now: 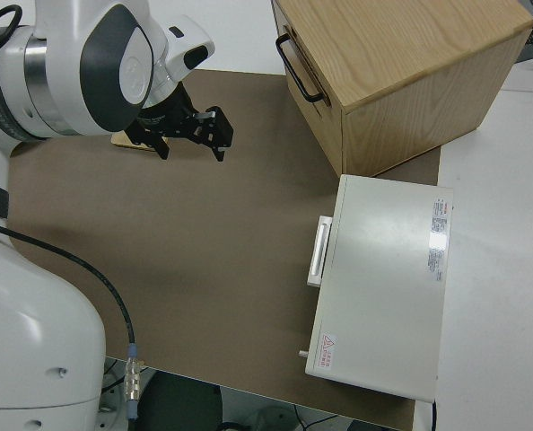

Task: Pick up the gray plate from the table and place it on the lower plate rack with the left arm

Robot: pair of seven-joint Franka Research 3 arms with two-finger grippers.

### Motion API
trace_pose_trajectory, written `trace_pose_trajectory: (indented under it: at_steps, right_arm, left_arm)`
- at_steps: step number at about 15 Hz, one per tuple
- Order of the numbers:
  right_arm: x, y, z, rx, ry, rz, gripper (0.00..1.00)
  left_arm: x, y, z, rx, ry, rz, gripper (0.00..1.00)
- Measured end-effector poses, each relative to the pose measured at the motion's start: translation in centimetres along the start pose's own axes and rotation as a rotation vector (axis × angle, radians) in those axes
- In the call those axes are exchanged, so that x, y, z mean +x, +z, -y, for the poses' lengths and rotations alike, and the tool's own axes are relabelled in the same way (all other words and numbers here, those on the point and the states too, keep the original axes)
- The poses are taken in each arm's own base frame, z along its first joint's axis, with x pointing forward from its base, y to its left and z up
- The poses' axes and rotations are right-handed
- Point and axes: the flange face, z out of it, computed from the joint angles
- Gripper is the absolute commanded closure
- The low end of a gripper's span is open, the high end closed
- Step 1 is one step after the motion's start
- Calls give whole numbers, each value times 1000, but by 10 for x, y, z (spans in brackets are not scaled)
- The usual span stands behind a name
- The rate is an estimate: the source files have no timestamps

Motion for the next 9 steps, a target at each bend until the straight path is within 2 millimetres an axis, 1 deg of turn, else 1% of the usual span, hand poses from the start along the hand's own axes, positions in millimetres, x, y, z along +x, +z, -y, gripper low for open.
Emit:
trace_pose_trajectory:
  at_steps: [2,4,9]
  right_arm:
    - [0,0,0,0,0,0,13]
    - [0,0,0,0,0,0,13]
    - [0,0,0,0,0,0,11]
  left_arm:
    - [-5,5,4,-8,28,1,0]
    - [-7,4,7,-7,35,0,0]
    - [-8,3,7,-8,33,-3,0]
